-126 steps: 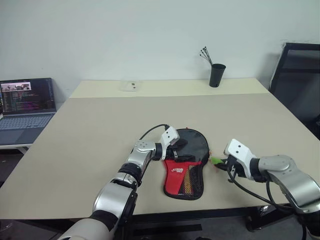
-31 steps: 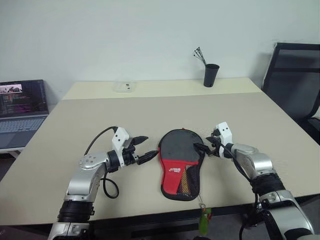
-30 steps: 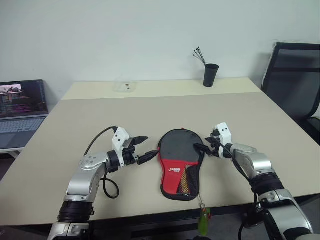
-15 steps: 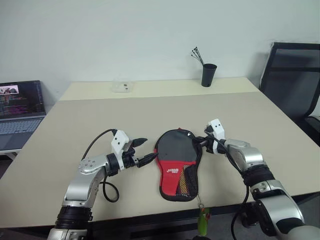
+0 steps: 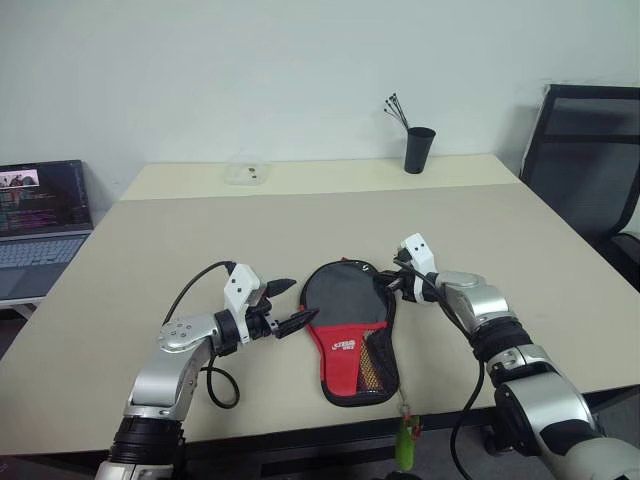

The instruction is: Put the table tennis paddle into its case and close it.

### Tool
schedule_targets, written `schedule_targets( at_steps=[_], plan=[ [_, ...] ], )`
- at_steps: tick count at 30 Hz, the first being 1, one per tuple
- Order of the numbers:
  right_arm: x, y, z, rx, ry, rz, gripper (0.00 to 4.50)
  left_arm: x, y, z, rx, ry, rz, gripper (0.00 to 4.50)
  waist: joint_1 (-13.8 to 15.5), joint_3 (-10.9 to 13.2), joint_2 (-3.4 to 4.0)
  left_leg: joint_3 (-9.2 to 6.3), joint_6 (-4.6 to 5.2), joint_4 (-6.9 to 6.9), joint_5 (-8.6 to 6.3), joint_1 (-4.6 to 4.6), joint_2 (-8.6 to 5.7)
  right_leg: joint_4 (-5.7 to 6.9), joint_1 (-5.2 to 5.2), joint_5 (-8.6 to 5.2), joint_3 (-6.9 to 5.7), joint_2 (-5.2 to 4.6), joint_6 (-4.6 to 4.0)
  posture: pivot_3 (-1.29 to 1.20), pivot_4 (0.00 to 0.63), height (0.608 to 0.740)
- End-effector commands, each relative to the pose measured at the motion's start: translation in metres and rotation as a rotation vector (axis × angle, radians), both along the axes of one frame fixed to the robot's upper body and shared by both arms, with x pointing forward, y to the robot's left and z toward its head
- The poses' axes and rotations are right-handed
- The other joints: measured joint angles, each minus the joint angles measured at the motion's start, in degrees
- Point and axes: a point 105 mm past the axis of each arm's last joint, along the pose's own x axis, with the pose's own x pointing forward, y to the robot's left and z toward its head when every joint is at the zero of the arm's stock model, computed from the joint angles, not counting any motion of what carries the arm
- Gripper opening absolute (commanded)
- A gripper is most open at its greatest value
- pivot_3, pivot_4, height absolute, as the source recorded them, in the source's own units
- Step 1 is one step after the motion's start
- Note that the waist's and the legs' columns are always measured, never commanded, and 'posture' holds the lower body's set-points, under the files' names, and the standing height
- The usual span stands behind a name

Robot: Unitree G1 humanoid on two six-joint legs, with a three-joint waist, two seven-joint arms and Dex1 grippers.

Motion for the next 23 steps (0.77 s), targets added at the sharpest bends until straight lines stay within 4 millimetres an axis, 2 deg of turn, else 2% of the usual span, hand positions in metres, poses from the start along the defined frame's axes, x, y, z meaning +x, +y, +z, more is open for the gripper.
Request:
schedule_targets(
  at_steps=[1, 2, 6, 10, 12, 14, 18, 20, 23],
  plan=[
    [0.002, -0.012, 0.005, -0.019, -0.014, -0.022, 0.49, -0.003, -0.007, 0.012, -0.006, -0.051, -0.017, 4.32, 0.0, 0.0, 0.0, 0.0, 0.0, 0.0, 0.0, 0.0, 0.0, 0.0, 0.0, 0.0, 0.0, 0.0, 0.0, 0.0, 0.15, 0.74],
    [0.0, -0.02, 0.003, -0.029, -0.007, -0.035, 0.66, -0.004, -0.006, 0.012, -0.008, -0.054, -0.013, 4.32, 0.1, 0.0, 0.0, -0.01, 0.0, 0.0, 0.0, 0.0, 0.0, 0.0, 0.0, 0.0, 0.0, 0.0, 0.0, 0.0, 0.15, 0.74],
    [-0.009, -0.044, 0.004, -0.031, 0.008, -0.03, 2.01, -0.005, -0.006, 0.014, -0.015, -0.066, 0.003, 4.32, 0.4, 0.0, 0.0, 0.0, 0.0, 0.0, 0.0, -0.01, -0.03, -0.03, 0.01, 0.0, 0.0, -0.03, 0.0, 0.0, 0.15, 0.74],
    [-0.023, -0.069, 0.027, 0.033, -0.005, -0.005, 2.01, -0.007, -0.008, 0.017, -0.016, -0.092, 0.034, 4.32, 0.4, 0.0, 0.0, 0.0, 0.0, 0.01, 0.0, -0.02, -0.04, -0.04, 0.03, -0.02, 0.0, -0.05, 0.03, 0.0, 0.15, 0.74],
    [-0.036, -0.071, 0.046, 0.065, -0.038, 0.028, 2.01, -0.009, 0.004, 0.018, -0.008, -0.104, 0.071, 4.32, 0.4, 0.0, 0.01, 0.0, 0.0, 0.01, 0.0, -0.03, -0.04, -0.04, 0.01, -0.03, 0.0, -0.05, 0.05, 0.0, 0.15, 0.74],
    [-0.047, -0.073, 0.058, 0.064, -0.055, 0.06, 2.01, -0.011, 0.008, 0.018, 0.002, -0.11, 0.087, 4.32, 0.1, 0.0, 0.03, 0.01, 0.0, -0.02, 0.0, 0.0, -0.01, -0.04, 0.0, -0.04, 0.02, -0.05, 0.07, 0.0, 0.15, 0.74],
    [-0.07, -0.07, 0.062, 0.001, -0.073, 0.111, 2.01, -0.017, 0.025, 0.01, 0.026, -0.082, 0.119, 4.32, 0.0, 0.0, 0.03, -0.06, 0.0, -0.03, 0.0, 0.07, 0.07, -0.01, 0.01, -0.07, -0.05, -0.03, 0.07, 0.0, 0.15, 0.74],
    [-0.074, -0.07, 0.063, -0.006, -0.078, 0.103, 2.01, -0.017, 0.029, 0.007, 0.049, -0.077, 0.131, 4.32, 0.0, 0.0, 0.03, -0.07, 0.0, -0.04, -0.01, 0.11, 0.1, 0.01, 0.01, -0.09, -0.06, 0.0, 0.01, 0.0, 0.15, 0.74],
    [-0.075, -0.072, 0.065, -0.036, -0.097, 0.095, 2.01, -0.013, 0.034, 0.013, 0.064, -0.096, 0.156, 4.32, 0.1, 0.0, 0.03, -0.07, 0.0, -0.02, 0.0, 0.09, 0.1, 0.02, 0.01, -0.09, -0.07, -0.02, -0.01, 0.0, 0.15, 0.74]
  ],
)
